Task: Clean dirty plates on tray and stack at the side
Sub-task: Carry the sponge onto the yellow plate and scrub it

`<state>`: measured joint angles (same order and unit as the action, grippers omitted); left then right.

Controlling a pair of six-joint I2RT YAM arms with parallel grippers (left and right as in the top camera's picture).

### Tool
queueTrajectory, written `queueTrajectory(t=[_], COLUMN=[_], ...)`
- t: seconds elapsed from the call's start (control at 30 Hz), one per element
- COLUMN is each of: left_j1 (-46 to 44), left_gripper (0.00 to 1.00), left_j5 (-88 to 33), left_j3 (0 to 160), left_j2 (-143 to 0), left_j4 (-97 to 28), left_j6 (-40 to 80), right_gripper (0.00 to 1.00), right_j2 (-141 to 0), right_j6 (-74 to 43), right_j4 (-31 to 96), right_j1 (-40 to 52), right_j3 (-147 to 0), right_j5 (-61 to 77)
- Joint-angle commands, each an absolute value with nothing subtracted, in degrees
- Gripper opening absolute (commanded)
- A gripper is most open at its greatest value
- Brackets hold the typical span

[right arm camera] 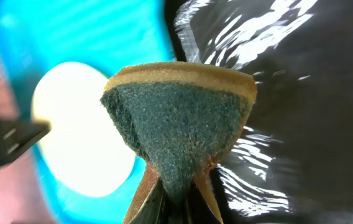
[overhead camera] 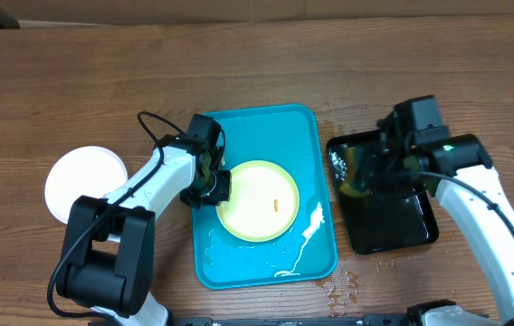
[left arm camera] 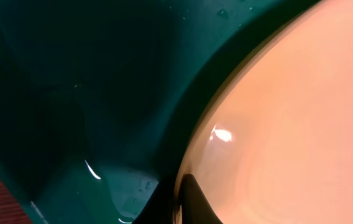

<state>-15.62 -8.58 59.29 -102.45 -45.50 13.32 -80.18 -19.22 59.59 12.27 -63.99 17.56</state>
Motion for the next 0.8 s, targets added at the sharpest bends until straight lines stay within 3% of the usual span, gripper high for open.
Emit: queueTrajectory(t=[0.0,0.37,0.77], left_j1=[-15.4,-15.4,-15.4], left_gripper=[0.04,0.04,0.04], left_j5=[-7.5,-10.1,-10.1], left_j3=[58.6,58.6,58.7], left_j2=[-106.9,-108.3,-108.3], left_j4=[-44.7,-42.1,-43.0], left_j6=[13.3,13.3,13.3], right_gripper=[0.04,0.04,0.04], right_j2=[-79.7,-87.5,-103.7], right_j6=[-21.3,-37.8,-41.1], right_j4=[58.8,47.8,36.1], right_j1=[16.9,33.6,38.7], right_j3=[-65.1,-64.0,-64.0], right_j5=[23.2,13.1,12.8])
